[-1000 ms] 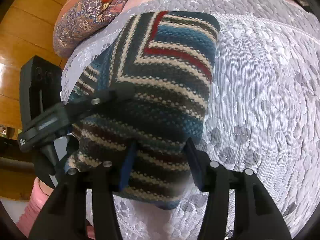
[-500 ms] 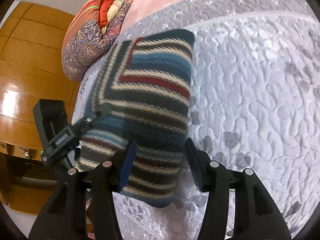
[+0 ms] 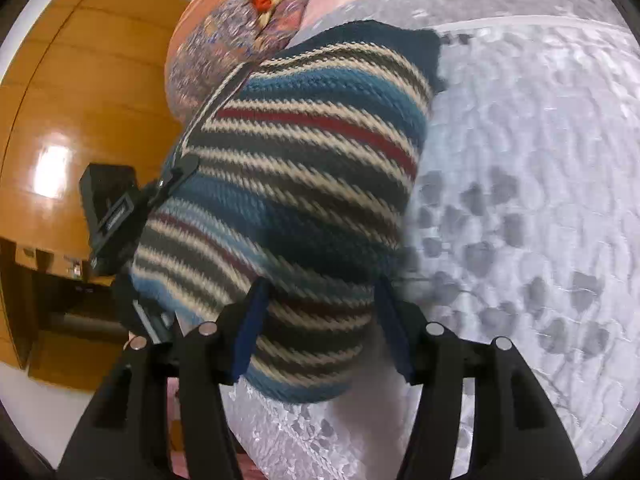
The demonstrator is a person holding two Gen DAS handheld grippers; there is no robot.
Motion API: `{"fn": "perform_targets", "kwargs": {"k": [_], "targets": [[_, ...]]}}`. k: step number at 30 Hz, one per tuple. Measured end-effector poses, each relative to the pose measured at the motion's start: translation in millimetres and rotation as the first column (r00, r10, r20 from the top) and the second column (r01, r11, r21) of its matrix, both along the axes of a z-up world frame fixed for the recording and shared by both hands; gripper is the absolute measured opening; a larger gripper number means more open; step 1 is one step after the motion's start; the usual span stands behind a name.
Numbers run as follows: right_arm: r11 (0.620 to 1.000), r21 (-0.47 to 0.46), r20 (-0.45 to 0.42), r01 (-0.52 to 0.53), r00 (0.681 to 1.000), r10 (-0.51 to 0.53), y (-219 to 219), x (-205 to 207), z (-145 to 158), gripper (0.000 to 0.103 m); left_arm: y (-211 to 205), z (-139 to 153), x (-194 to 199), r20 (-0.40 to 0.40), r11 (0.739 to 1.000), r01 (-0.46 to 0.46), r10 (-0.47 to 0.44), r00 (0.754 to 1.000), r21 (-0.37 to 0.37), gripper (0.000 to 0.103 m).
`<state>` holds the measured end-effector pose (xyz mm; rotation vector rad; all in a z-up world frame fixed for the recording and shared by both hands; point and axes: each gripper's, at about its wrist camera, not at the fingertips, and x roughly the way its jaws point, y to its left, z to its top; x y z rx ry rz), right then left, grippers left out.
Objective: Fold small clothes
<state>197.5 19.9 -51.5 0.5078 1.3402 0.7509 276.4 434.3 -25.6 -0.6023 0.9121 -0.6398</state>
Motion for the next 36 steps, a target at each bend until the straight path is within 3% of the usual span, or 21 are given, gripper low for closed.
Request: {"fn": "perform_targets", "kwargs": {"k": [9,17,20,25,31,36], "targets": [[0.997,-0.049,-0.037,-0.064,0.997,0.062,42,-4,-14,0.057,47,-42,6,-0.048,1.0,-0.014,0.013,0.999,-0.016,0.024],[0.993,-0.089,-0.028,-0.081,0.997,0.079,60,-6,-17,0.057,55,-66,8,-0.051,1.0,0.003,-0.003,0.999,0.0,0.025],[0.991,-0.11,-0.023,-0.081,0.997,0.079,65,-5,-21,0.057,51,-64,6,-0.035,0.999,0.012,-0.01,0.999,0.042,0.028],[0.991,-0.11,-0.027,-0.074,0.997,0.071,71,-5,-21,0.058,54,-51,-7,-0.051,0.994,-0.028,0.033,0.998,0.106,0.04],[0.991,-0.091,-0.016,-0.095,0.995,0.094,64,-20,-11,0.065,59,-10,-69,0.032,0.977,-0.056,0.051,0.998,0.208,0.05],[0.987,-0.1,-0.038,-0.128,0.991,0.125,73,-31,-15,0.065,46,-7,-103,0.028,0.969,-0.027,0.021,0.999,0.246,0.053]]}}
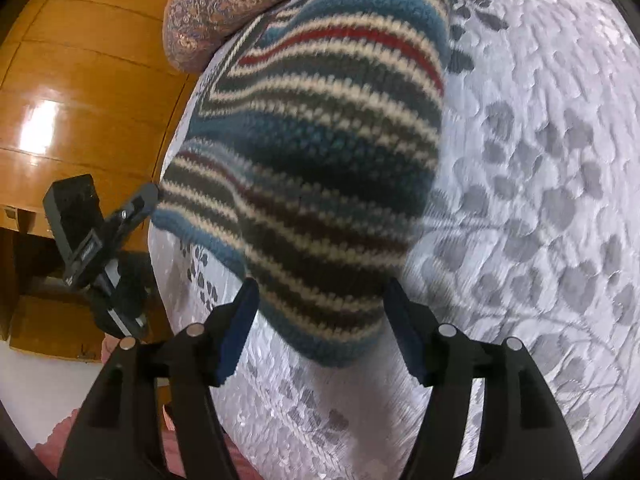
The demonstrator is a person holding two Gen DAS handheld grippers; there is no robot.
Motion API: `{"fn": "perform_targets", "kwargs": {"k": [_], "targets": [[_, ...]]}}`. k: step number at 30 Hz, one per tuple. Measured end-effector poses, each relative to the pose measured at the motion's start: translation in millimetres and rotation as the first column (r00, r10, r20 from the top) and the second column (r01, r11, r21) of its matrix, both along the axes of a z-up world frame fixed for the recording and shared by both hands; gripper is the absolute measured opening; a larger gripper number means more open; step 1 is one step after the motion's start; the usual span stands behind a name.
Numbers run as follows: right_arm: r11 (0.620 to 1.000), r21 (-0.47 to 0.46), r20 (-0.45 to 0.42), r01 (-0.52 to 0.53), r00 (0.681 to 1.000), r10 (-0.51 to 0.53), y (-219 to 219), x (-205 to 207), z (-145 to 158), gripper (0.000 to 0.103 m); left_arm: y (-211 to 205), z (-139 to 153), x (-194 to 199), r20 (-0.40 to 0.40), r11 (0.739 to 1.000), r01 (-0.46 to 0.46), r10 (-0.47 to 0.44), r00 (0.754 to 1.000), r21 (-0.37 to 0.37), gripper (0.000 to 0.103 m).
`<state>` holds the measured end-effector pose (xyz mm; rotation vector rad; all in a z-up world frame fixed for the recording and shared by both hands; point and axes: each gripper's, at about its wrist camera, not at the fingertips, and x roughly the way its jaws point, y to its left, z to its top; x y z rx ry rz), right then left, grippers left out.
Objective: Fold small clothes
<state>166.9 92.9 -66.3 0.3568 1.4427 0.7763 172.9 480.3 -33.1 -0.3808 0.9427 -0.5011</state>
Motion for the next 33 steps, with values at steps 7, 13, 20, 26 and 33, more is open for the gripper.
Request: {"fn": "perform_targets", "kwargs": {"k": [7,13,20,26,33], "targets": [[1.0,-0.015,0.004,0.007,1.0,-0.007,9,2,-1,0.066,-6,-19,3,-0.067,0.999,0.03,-0.032,0.997,-0.035,0.014],[1.0,-0.017,0.008,0.002,1.0,-0.001,7,2,-3,0.066,27,-26,2,-0.088,0.997,-0.017,0.011,0.996,-0.073,0.01],[0.999,-0.045,0.0,-0.006,1.0,0.006,15,0,-13,0.059,30,-48,5,-0.108,1.0,0.015,-0.017,0.994,-0.022,0.01],[0.996,-0.085,0.003,0.003,1.0,-0.003,18,4,-19,0.045,30,-57,7,-0.103,0.999,0.035,-0.036,0.994,-0.018,0.01],[0.994,-0.111,-0.017,0.022,1.0,-0.024,22,0,-36,0.045,27,-61,7,-0.103,1.0,0.02,-0.021,0.995,-0.013,0.013]]}}
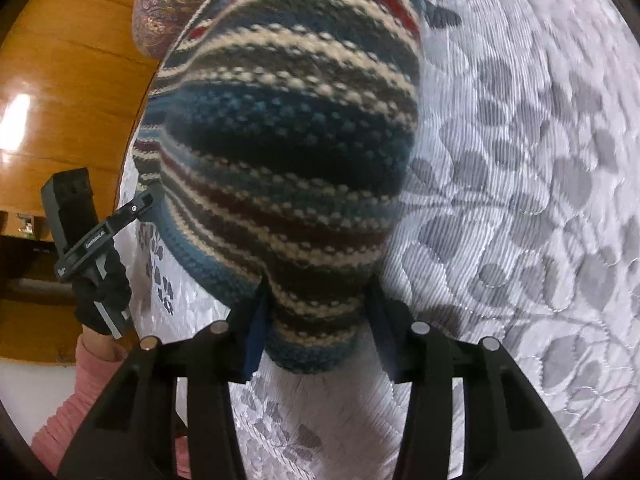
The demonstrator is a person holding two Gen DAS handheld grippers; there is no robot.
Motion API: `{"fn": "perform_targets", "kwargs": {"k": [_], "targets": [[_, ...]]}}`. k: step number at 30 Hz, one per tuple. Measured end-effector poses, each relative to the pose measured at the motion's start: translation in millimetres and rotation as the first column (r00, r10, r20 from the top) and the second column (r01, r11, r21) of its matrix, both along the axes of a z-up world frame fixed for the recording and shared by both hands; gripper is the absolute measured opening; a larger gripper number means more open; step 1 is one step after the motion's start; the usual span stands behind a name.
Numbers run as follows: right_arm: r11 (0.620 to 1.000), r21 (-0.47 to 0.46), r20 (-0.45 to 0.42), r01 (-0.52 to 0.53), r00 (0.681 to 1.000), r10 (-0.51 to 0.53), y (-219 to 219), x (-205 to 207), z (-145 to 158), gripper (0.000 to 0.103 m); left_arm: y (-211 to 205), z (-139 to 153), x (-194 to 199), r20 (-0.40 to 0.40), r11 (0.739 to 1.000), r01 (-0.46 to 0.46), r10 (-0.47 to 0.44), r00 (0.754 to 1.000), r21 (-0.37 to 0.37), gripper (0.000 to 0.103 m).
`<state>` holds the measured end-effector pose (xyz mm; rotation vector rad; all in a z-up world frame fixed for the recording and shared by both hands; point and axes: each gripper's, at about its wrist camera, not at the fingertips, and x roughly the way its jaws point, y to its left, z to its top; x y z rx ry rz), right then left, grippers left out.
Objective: Fold small clothes
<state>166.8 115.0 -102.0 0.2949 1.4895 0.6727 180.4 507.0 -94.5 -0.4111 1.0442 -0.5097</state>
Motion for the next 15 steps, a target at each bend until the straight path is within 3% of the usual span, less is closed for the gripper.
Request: {"fn": "perform_targets", "kwargs": {"k": [4,8,11,15], "targets": [[1.0,0.001,0.006,-0.016,1.0,0.016,-2,1,10,0.052,4,8,-2,-0.02,1.0,-0.003,0.002,1.0,-0.025,0.02],[1.0,0.008,0.053,-0.009,0.999,0.009,-14,10,35,0.063,10,37,-4,0.008,0.999,-0.023,0.024,1.0,-0.033,0.04],[1.0,0.011,0.088,0.023,0.996,-0.024,-22,24,52,0.063,4,58,8,0.025,0.999,-0.023,0.024,0.999,-0.043,0.04],[0.999,-0.019,0.122,0.043,0.992,-0.04,-22,43,62,0.063,-13,84,46,0.069,0.999,-0.033,0.032,0.997,0.022,0.046]]}}
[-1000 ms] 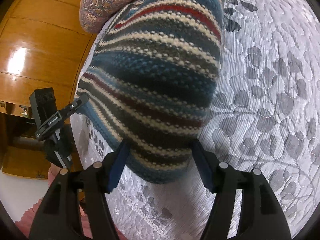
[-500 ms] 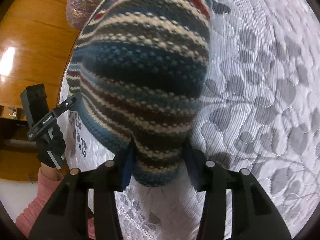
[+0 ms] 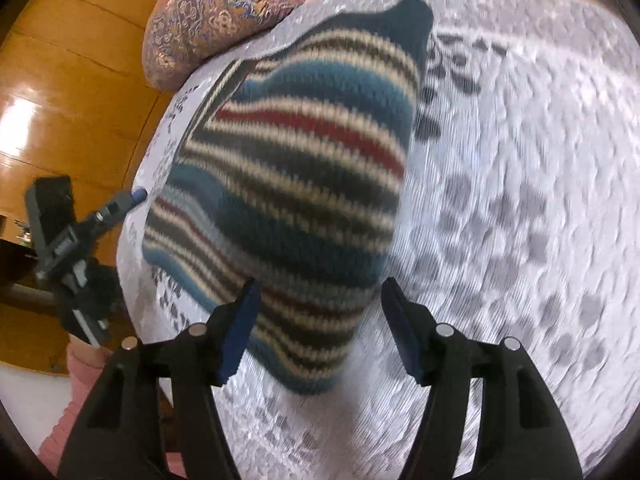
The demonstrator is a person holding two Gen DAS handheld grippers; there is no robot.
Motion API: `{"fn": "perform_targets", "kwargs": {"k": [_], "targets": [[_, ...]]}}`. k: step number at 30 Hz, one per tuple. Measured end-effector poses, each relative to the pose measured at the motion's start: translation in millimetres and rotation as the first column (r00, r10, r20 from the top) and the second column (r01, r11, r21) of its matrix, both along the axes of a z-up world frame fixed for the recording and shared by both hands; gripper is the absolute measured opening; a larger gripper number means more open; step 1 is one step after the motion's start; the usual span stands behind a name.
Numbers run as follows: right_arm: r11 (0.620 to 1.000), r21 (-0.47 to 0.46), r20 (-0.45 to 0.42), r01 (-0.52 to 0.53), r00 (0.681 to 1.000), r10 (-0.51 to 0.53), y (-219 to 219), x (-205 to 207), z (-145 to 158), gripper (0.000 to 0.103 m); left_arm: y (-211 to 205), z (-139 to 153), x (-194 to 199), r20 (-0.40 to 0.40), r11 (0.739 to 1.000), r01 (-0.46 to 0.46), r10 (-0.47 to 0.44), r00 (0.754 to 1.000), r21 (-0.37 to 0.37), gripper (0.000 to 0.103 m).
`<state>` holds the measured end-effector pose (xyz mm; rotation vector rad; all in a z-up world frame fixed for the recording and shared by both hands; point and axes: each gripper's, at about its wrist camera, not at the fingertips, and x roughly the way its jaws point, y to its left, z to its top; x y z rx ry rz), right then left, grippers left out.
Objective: Fold small clothes
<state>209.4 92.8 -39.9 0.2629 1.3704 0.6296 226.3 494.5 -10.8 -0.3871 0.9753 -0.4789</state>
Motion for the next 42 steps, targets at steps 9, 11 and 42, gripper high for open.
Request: {"fn": "perform_targets", "kwargs": {"k": [9,11,42], "targets": [[0.997,0.059,-0.039,0.047,0.998,-0.045,5,25,-18,0.07,-28,-52,88,-0.163,0.998,-0.049,0.044,0.986,-0.028,0.044],[0.996,0.076,-0.047,0.052,0.998,-0.048,4,25,-21,0.071,-27,-59,92,-0.181,0.996,-0.065,0.054,0.982,-0.054,0.028],[0.978,-0.206,0.173,0.024,0.985,0.012,51,-14,-5,0.072,-16,-36,28,-0.007,0.996,-0.047,0.047,0.999,0.073,0.064]]}}
